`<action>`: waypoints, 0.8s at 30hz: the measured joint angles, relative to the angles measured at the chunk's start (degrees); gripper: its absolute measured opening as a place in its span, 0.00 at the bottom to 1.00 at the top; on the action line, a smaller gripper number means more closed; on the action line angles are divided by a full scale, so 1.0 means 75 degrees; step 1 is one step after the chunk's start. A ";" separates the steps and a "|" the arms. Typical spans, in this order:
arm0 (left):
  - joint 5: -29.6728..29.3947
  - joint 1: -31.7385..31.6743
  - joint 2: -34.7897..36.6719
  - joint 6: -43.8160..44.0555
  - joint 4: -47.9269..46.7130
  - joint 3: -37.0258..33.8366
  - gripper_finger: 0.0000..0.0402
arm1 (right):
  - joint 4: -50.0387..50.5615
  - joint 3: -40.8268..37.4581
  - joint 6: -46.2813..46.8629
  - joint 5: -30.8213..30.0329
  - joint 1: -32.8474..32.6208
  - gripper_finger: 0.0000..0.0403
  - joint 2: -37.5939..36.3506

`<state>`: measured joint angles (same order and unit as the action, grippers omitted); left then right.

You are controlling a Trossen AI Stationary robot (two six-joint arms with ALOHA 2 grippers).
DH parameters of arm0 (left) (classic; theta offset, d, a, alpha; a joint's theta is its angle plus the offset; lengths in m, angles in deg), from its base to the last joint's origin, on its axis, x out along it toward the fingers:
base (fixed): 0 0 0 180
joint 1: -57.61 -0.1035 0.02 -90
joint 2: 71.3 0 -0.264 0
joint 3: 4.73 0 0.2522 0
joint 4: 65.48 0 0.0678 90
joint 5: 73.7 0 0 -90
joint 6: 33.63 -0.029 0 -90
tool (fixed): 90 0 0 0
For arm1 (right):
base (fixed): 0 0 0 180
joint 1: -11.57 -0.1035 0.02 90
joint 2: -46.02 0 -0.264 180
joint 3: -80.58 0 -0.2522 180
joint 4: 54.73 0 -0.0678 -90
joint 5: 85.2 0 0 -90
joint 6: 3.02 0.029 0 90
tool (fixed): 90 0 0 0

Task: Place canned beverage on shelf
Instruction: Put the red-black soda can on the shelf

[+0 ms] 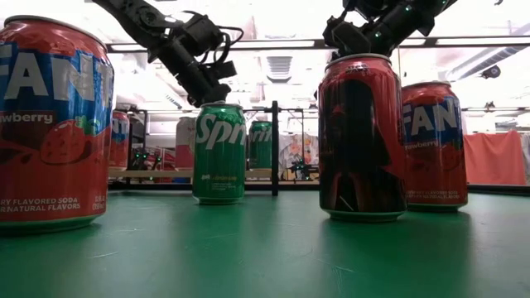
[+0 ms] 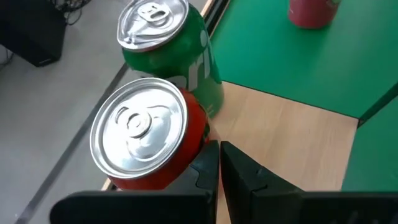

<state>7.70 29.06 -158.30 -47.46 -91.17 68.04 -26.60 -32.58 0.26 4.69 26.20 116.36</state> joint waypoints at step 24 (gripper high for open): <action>0.0006 -0.0006 0.0006 -0.0437 -0.0803 0.0420 0.00 | -0.0013 0.0000 0.0205 0.0008 -0.0052 0.03 0.0044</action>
<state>7.74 29.01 -158.26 -50.74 -97.19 71.19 -26.70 -32.58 1.79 4.76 25.81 116.69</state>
